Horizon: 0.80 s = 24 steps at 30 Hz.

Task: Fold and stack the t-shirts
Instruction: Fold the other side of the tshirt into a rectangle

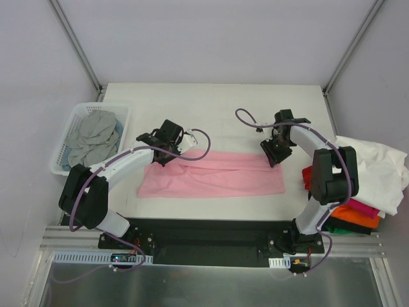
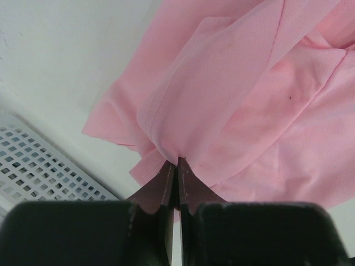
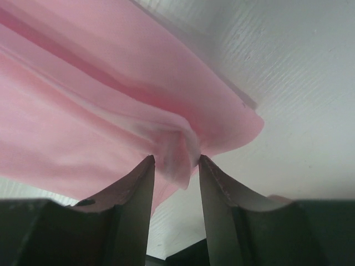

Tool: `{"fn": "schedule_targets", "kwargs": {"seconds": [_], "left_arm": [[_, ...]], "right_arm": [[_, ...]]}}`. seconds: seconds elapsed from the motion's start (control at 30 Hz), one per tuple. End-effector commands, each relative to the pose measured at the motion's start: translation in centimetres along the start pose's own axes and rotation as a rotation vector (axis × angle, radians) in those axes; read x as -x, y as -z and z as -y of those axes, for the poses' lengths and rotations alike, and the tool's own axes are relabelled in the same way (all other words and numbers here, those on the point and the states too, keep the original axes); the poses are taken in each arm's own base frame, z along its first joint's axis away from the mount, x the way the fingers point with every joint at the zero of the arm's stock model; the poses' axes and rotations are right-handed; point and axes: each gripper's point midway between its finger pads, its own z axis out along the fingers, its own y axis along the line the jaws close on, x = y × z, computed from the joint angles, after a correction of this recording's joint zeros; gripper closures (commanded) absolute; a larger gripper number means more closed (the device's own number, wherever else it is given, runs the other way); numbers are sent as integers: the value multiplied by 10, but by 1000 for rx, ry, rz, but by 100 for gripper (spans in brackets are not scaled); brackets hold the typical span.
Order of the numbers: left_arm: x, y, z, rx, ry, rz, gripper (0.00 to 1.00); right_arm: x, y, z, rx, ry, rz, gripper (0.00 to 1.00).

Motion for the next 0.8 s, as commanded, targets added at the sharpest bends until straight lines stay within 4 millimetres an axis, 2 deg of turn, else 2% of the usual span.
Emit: {"fn": "schedule_targets", "kwargs": {"seconds": [0.0, 0.37, 0.5, 0.6, 0.73, 0.77], "left_arm": [[-2, 8, 7, -11, 13, 4, 100], [-5, 4, 19, -47, 15, -7, 100], [-5, 2, 20, -53, 20, -11, 100], [-5, 0, 22, -62, 24, -13, 100], [-4, -5, 26, -83, 27, -20, 100], [-2, -5, 25, -83, 30, -15, 100]], "right_arm": [[2, 20, -8, -7, 14, 53, 57], [-17, 33, -35, 30, 25, 67, 54], [-5, 45, -26, -14, 38, 99, 53], [5, 45, -19, -30, 43, 100, 53], [29, 48, -3, -69, 53, 121, 52], [31, 42, -1, -66, 55, 109, 52]]}}
